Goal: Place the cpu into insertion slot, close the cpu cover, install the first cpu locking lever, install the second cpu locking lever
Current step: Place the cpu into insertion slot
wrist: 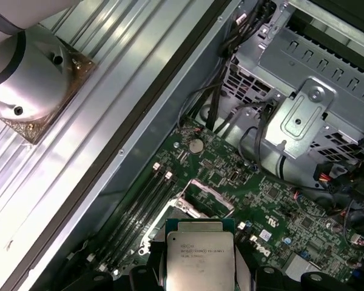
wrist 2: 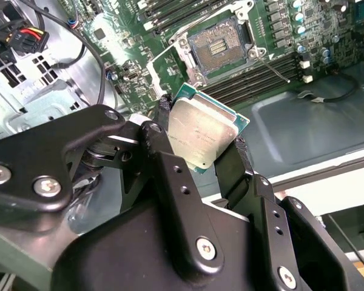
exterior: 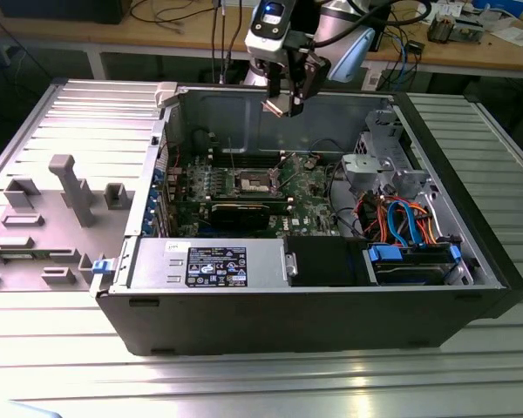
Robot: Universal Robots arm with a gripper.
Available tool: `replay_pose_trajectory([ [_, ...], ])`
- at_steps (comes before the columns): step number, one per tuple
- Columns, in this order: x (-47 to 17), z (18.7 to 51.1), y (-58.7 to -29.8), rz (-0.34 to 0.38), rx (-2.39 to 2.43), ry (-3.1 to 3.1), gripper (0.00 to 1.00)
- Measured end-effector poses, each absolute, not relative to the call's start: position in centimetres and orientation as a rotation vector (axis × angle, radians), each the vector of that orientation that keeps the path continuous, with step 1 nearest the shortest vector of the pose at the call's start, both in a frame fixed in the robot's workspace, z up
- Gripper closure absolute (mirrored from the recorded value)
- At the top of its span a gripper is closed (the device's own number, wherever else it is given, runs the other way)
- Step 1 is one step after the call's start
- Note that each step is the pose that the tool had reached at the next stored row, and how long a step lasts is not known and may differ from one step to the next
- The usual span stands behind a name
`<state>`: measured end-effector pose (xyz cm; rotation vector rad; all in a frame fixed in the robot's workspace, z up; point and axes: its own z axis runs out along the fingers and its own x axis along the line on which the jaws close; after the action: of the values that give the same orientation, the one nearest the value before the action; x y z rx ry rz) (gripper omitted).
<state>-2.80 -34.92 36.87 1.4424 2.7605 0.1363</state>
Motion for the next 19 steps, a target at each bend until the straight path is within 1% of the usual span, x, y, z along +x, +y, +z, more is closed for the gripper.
replay_pose_trajectory([
  [19,-2.80,36.84,-34.92,0.134,1.566,2.688,0.45],
])
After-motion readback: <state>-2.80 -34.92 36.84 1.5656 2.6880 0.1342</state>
